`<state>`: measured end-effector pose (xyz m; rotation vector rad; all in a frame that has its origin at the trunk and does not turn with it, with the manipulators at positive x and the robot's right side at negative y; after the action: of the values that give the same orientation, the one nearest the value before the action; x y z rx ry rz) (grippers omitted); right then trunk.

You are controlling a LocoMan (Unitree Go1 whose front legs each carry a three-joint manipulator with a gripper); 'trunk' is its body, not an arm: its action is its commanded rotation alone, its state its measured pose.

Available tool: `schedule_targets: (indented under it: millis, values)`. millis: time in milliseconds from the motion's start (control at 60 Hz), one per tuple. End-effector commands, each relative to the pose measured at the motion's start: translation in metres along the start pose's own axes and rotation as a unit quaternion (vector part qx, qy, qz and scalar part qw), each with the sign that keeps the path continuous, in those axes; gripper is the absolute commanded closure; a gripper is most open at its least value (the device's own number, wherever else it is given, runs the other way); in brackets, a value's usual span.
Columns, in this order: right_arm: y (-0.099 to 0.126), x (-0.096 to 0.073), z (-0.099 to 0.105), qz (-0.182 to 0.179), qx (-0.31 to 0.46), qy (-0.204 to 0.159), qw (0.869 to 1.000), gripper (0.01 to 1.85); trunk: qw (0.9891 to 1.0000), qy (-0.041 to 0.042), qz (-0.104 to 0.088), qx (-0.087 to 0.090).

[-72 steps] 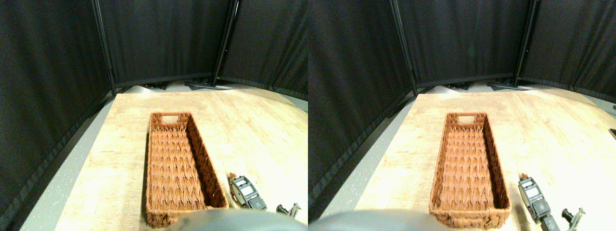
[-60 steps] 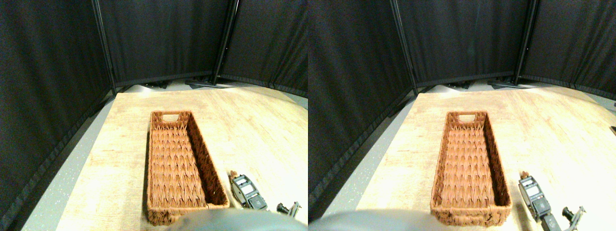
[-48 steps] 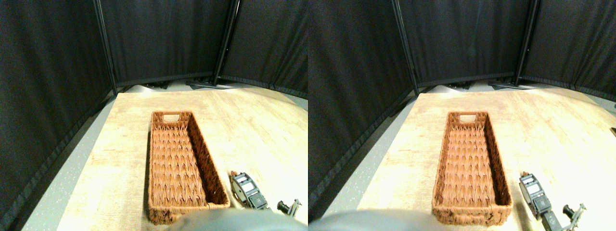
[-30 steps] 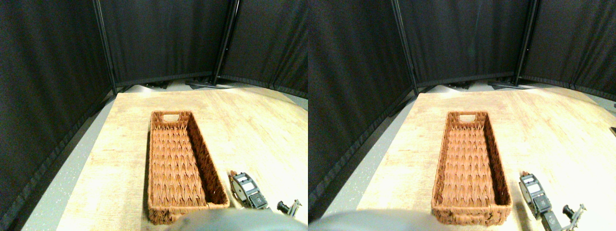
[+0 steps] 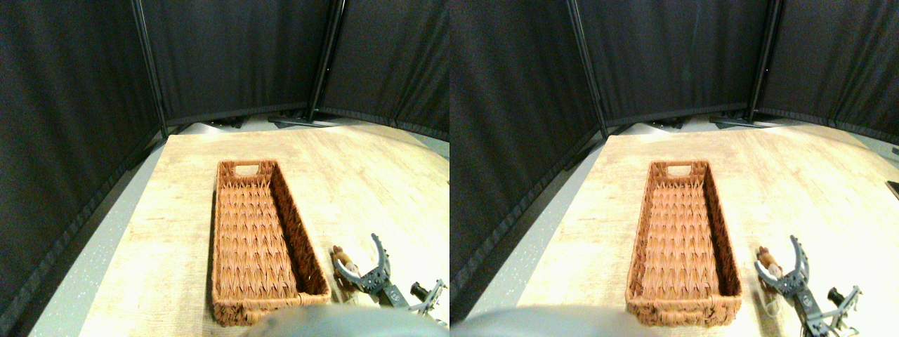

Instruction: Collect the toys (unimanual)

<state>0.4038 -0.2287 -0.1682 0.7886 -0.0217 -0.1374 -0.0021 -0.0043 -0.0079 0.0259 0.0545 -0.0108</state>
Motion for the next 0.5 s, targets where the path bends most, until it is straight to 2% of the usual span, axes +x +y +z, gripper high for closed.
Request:
schedule_targets:
  millis: [17,133,150,217,317,400,433,500]
  values:
    - [0.008,0.003,0.006,0.013,0.031,-0.008,0.999,1.04,0.9999,-0.0009,-0.001,-0.01]
    - [0.009,0.005,0.006,0.016,0.102,0.003,0.995,0.96,0.9999,-0.0016,0.0,-0.012]
    - [0.009,0.005,0.005,0.006,0.138,0.006,0.99,0.95,0.9999,-0.0016,0.0,-0.012]
    - [0.01,0.005,0.004,0.004,0.173,0.021,0.985,0.95,0.9999,-0.0001,0.0,-0.013]
    - [0.011,0.006,0.002,-0.008,0.249,0.037,0.968,0.91,0.9999,-0.0001,-0.001,-0.013]
    - [0.008,0.008,-0.003,-0.027,0.265,0.039,0.963,0.96,0.9999,0.0005,0.0,-0.014]
    - [0.006,0.008,-0.005,-0.04,0.286,0.04,0.957,0.98,0.9999,0.0005,0.0,-0.014]
    - [-0.001,0.011,-0.008,-0.044,0.292,0.044,0.954,1.01,0.9999,0.0006,0.001,-0.015]
